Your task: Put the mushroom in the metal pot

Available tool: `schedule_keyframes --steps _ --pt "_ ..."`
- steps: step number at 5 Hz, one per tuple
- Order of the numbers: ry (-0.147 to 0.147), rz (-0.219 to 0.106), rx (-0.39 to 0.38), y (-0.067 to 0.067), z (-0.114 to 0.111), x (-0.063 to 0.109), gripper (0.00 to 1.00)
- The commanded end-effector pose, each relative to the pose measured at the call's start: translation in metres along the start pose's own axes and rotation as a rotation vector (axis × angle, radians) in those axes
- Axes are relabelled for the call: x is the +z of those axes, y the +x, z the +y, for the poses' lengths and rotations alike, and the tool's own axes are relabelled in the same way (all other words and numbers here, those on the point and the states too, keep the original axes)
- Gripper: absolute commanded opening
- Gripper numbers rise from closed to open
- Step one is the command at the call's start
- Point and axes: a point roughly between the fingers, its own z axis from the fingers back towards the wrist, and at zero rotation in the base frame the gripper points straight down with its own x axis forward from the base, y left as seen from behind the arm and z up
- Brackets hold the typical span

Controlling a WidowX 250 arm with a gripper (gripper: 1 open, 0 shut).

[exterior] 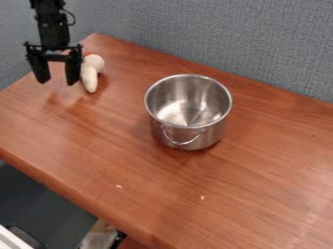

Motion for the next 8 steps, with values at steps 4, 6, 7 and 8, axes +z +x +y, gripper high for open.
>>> schedule_keyframes --steps 4,6,7,8 --pt "-0.023 -0.135 -0.125 0.003 -0.012 0.040 1.00" --pt "-0.048 -0.124 -0.130 -0.007 -0.060 0.049 1.00" --pt "-0.043 -0.135 -0.103 -0.005 -0.060 0.057 1.00" --pt "-0.035 -0.142 -0.080 -0.002 -0.056 0.061 1.00"
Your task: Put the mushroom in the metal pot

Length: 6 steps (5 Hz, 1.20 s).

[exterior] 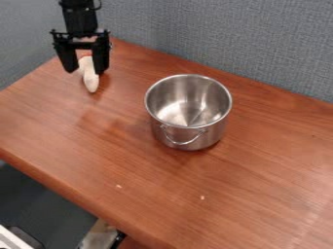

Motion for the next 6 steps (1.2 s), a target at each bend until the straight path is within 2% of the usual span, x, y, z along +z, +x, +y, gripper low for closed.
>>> schedule_keyframes --steps 1,2,4,6 --pt "0.046 -0.100 0.019 0.006 0.005 0.038 1.00" --pt "0.066 -0.109 0.143 0.019 0.020 0.030 1.00" --pt "0.045 -0.074 0.091 0.042 0.043 0.036 1.00" --pt "0.073 0.019 0.106 0.053 0.043 0.027 1.00"
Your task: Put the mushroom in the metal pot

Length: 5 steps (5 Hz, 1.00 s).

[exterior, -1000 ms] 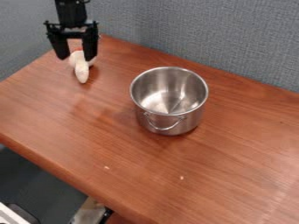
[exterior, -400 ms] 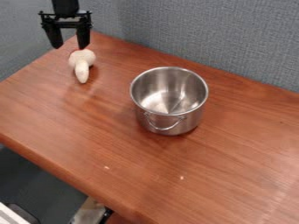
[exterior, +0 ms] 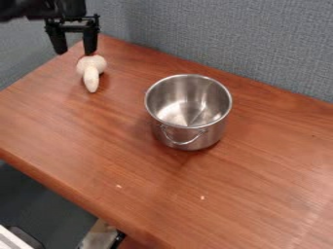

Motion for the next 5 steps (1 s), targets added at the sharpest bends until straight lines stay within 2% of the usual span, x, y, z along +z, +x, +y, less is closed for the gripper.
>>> schedule_keyframes --steps 1,3,4,5 --pt "0.038 -0.066 0.016 -0.002 -0.005 0.016 1.00" --pt "0.059 -0.060 0.042 -0.012 -0.015 -0.001 1.00" --pt "0.085 -0.007 -0.010 0.003 -0.005 0.012 0.00" --pt "0.106 0.039 -0.065 0.016 0.004 0.028 0.00"
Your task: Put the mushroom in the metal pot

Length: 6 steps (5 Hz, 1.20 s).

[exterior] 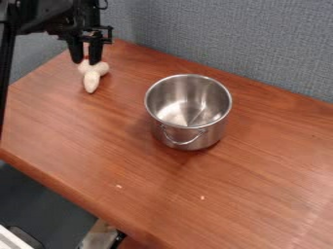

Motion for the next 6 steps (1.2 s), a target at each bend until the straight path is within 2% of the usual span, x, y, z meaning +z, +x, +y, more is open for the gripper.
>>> schedule_keyframes --steps 1,4,5,6 --pt "-0.015 -0.024 0.003 0.012 0.009 0.021 0.00" --pt "-0.225 -0.058 0.126 0.012 -0.026 -0.018 0.00" --pt "-0.202 -0.048 0.024 -0.009 -0.039 0.005 0.00" --pt "-0.162 -0.048 -0.081 -0.032 -0.052 0.031 0.00"
